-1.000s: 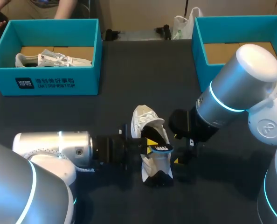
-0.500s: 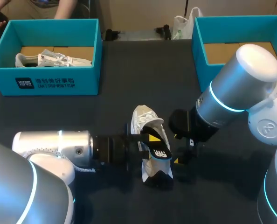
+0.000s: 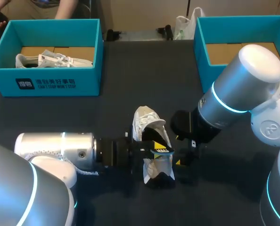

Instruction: Take the shoe out of the shoebox, open the shoe tongue, remove and reinsert the insole, then place the shoe into the shoebox

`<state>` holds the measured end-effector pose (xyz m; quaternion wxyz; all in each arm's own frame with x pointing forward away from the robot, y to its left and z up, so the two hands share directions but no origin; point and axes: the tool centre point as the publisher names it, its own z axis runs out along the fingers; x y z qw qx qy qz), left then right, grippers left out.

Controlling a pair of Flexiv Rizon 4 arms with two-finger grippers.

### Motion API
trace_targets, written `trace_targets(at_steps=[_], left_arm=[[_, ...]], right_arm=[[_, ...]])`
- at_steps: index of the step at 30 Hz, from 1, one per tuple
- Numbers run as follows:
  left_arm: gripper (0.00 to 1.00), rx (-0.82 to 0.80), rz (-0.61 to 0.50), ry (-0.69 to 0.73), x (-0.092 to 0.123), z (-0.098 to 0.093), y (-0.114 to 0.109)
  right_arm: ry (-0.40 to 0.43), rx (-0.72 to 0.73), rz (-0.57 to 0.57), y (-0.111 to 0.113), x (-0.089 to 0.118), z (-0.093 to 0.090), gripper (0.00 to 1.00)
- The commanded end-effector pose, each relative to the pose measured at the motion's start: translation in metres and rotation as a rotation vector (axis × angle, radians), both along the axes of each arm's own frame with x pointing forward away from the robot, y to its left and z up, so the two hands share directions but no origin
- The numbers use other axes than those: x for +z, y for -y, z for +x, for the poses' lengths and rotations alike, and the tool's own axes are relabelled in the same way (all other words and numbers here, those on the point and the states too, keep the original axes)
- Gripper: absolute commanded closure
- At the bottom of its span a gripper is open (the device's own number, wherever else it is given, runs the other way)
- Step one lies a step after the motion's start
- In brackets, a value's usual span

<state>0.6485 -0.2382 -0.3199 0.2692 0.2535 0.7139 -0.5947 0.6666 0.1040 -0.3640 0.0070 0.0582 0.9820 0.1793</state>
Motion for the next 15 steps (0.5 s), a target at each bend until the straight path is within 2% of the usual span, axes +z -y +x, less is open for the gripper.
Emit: trace_targets(at_steps=[1,10,15], left_arm=[[1.0,0.004,-0.004,0.02,-0.004,0.002,0.0],[1.0,0.022,0.019,0.114,-0.017,0.017,0.001],[1.0,0.041,0.043,0.111,-0.024,0.028,0.001]], right_arm=[[0.002,-0.001,-0.003,-0.001,-0.001,-0.001,0.0],[0.002,-0.001,-0.003,-0.001,-0.001,-0.001,0.0],[0.002,-0.001,-0.003,-0.001,-0.001,-0.001,0.0]])
